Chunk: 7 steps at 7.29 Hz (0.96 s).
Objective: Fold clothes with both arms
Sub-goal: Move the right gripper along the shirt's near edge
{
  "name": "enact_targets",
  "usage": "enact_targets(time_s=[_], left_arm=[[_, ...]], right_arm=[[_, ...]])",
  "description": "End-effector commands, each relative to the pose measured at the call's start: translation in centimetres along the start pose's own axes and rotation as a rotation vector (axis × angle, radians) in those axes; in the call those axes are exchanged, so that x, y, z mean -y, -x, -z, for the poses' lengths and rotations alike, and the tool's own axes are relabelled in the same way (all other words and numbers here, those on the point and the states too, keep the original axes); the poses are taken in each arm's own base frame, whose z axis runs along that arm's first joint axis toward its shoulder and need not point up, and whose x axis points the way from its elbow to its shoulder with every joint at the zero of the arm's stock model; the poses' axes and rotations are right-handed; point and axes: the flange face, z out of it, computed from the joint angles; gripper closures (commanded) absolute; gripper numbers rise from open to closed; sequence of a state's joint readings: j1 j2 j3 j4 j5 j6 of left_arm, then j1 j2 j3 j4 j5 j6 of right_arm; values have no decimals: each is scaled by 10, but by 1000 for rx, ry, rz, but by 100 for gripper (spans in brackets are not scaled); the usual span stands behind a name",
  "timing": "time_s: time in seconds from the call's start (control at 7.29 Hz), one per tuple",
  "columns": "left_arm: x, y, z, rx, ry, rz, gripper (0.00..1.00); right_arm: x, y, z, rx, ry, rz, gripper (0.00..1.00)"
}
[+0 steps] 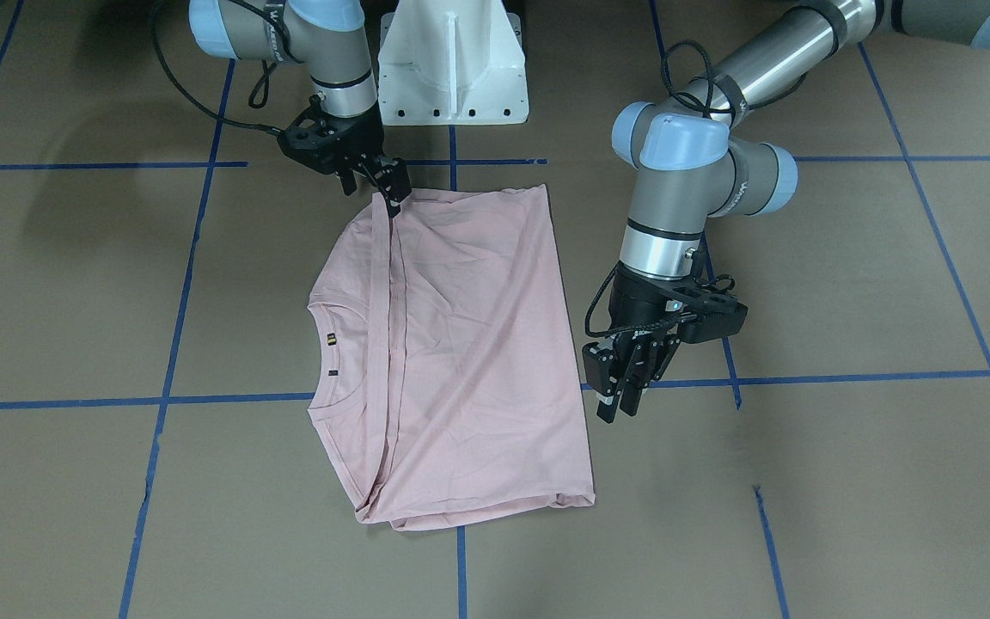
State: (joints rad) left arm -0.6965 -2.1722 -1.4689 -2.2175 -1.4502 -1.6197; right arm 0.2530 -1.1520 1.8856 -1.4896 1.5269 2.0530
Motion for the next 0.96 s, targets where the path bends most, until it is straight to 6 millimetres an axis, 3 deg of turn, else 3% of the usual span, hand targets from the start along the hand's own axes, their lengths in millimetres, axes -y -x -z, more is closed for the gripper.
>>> enact_targets(time_s=[0.0,0.27,0.41,0.55,0.82], left_arm=[[0,-3,1,-4,1,2,56],[0,-3,1,-4,1,2,56],[0,-3,1,-4,1,2,56],[0,-4,2,-6,1,2,56],[0,-4,2,-4,1,2,56]], right_arm=[[-1,-1,-15,-26,-13,6,14],[-5,-4,-16,-31,-10,7,37],[-5,-4,-16,-39,-12,9,91],[-4,-6,-18,-47,-16,15,100],[-8,-7,-15,-44,-8,18,100]])
